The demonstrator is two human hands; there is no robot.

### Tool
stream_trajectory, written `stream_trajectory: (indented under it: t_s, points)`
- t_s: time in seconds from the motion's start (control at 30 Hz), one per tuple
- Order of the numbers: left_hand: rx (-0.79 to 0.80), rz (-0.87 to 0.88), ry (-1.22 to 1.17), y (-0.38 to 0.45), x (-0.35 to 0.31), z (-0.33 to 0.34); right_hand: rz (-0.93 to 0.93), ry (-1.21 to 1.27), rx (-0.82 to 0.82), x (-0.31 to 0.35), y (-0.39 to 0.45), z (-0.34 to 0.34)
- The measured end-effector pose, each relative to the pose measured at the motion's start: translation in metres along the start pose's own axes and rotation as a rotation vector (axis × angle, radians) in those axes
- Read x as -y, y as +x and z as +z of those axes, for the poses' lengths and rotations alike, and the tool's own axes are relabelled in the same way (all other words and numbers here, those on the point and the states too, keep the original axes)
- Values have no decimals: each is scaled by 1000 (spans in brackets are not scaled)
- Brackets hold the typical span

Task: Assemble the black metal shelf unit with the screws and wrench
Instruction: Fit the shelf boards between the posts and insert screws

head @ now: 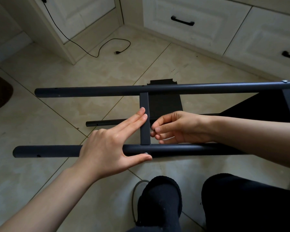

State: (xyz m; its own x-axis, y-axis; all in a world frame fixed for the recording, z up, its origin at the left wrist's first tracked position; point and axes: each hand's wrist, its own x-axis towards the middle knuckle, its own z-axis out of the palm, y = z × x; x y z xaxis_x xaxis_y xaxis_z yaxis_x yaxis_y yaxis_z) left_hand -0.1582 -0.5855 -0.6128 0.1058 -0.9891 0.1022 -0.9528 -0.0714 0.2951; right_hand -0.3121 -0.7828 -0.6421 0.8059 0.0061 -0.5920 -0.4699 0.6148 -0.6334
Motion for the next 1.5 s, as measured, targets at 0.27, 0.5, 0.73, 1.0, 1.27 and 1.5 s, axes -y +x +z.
stream_trajectory:
  t_s: [0.27,0.5,0.73,1.0,1.27,1.5]
  points:
    - [-1,5,1,0,-1,0,86,35,-71,0,0,-1]
    - [-3,2,0,0,-1,0,114,-23,-117,2,0,1]
    - [15,1,-3,0,1,1,159,-478,-258,13,13,20]
    - [11,12,-6,0,0,0,120,-426,-166,7,15,26]
    - [12,20,-13,1,1,1,34,-261,-8,2,12,15]
    - [17,22,-10,0,1,-1,87,-339,-9,-1,18,16]
